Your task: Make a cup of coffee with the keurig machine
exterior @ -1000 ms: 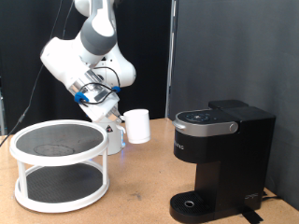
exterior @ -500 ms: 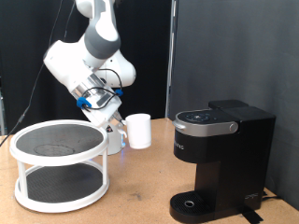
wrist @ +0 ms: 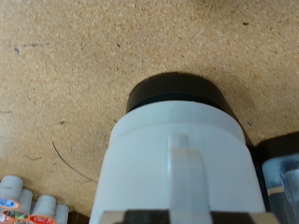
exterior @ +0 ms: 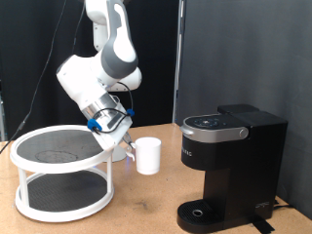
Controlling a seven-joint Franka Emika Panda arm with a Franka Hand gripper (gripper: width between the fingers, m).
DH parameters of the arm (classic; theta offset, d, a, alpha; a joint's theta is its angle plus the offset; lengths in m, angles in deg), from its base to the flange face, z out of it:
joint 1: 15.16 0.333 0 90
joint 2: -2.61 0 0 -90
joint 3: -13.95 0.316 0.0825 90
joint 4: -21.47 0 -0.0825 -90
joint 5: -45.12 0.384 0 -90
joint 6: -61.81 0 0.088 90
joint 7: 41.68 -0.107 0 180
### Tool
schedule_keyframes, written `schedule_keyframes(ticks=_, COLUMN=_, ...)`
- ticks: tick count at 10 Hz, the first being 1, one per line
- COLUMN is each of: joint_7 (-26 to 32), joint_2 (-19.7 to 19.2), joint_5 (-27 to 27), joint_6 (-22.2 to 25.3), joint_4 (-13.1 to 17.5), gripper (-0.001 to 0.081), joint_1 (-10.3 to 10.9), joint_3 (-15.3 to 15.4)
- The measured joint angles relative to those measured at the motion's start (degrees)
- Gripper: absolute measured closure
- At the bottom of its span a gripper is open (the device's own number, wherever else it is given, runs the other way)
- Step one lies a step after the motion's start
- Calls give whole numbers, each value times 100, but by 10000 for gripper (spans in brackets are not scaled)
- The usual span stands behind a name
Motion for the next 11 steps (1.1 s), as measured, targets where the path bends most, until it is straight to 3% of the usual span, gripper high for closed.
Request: schedule_keyframes(ticks=11, joint_7=856, joint_2=-1359, joint_5=1211, joint_6=-677, joint_4=521, gripper=802, joint_1=122, joint_3=472)
